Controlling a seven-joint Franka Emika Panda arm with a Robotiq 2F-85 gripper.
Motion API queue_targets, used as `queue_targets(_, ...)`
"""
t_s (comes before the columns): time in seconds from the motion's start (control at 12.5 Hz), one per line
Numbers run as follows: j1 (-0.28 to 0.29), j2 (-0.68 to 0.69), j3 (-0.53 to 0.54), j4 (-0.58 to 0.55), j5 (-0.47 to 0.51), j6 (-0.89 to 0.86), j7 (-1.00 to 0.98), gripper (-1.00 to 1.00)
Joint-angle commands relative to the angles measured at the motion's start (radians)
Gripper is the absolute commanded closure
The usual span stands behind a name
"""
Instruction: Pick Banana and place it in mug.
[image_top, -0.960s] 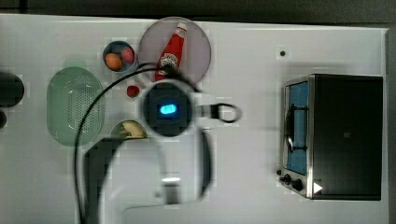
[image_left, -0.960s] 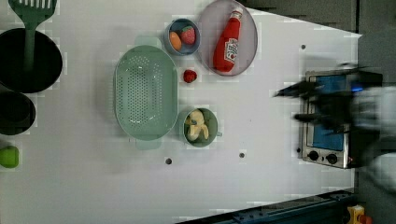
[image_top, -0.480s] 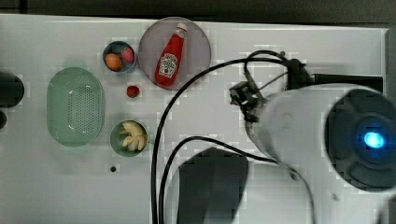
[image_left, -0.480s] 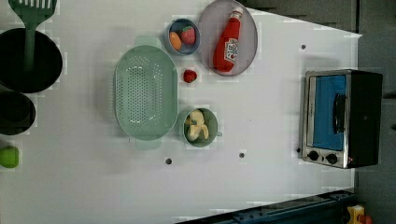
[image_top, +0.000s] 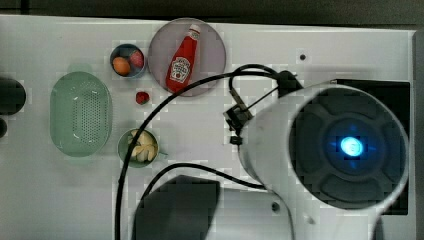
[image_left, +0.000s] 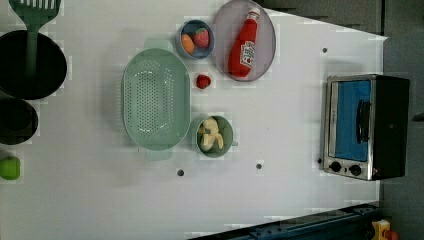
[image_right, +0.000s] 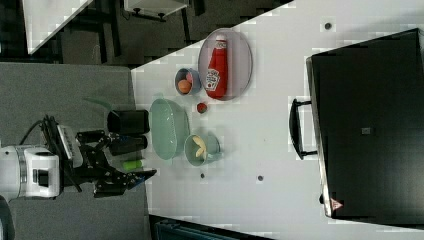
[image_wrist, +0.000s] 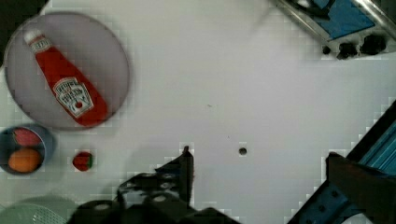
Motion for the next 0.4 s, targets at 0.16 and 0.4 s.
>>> queue_targets(0.16, -0.004, 0.026, 0.003, 0.008, 0.007, 0.013, -0.014, -1.00)
queue_targets(0.4, -0.004, 0.029, 0.003, 0.008, 0.007, 0.013, -0.014, -1.00)
